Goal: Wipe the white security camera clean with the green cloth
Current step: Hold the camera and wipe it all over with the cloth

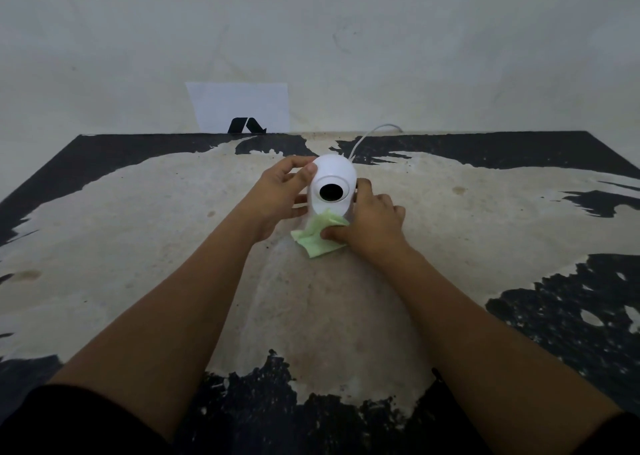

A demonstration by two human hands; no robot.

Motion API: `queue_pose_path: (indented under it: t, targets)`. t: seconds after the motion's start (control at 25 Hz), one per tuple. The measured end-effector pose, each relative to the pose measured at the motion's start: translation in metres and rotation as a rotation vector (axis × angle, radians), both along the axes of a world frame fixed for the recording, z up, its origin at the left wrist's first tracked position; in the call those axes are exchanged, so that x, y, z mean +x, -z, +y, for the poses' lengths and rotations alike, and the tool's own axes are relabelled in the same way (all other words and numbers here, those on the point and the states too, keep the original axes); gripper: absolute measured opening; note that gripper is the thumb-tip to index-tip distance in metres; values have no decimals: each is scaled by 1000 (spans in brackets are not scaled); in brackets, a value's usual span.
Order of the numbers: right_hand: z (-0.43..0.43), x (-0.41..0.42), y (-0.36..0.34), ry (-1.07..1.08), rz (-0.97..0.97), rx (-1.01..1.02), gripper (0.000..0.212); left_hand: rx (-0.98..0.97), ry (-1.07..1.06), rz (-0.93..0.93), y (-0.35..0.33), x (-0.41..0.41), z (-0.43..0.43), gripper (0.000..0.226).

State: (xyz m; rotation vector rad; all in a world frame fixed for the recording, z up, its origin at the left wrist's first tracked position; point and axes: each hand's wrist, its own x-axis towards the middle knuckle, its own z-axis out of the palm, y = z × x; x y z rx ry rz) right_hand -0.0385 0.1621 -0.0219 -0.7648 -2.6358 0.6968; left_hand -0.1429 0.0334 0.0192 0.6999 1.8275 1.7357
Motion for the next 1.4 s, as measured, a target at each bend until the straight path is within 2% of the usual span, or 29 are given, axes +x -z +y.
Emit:
queue_pose_path:
  t: [0.16, 0.28, 0.44, 0.6, 0.68, 0.76, 1.0, 1.12, 1.24, 1.4]
  targets:
    - [33, 11, -17, -193, 40, -286, 64, -1, 8, -5, 0, -2, -1, 11]
    - [43, 13, -17, -226, 82, -274, 50, -14, 10, -6, 1, -3, 0, 13]
    - [28, 5, -6, -162, 21, -124, 76, -16, 1, 0, 2, -2, 0, 18]
    - [-4, -5, 6, 44, 20, 45, 95, -13, -4, 16, 2, -1, 0, 15]
    - [-15, -9, 8, 137, 52, 46, 96, -42, -4, 62, 1, 0, 0, 14]
    - [-14, -9, 6, 138, 53, 16, 95, -41, -5, 73, 1, 0, 0, 14]
    - [27, 9, -13, -160, 41, -261, 71, -18, 20, 24, 1, -3, 1, 23]
    - [38, 10, -14, -227, 36, -213, 65, -21, 25, 19, 1, -5, 1, 24]
    - [40, 11, -9, -261, 57, -160, 69, -18, 27, 14, 1, -5, 0, 23]
    - [24, 7, -3, -146, -32, -51, 81, -2, 34, 6, 3, -5, 1, 22]
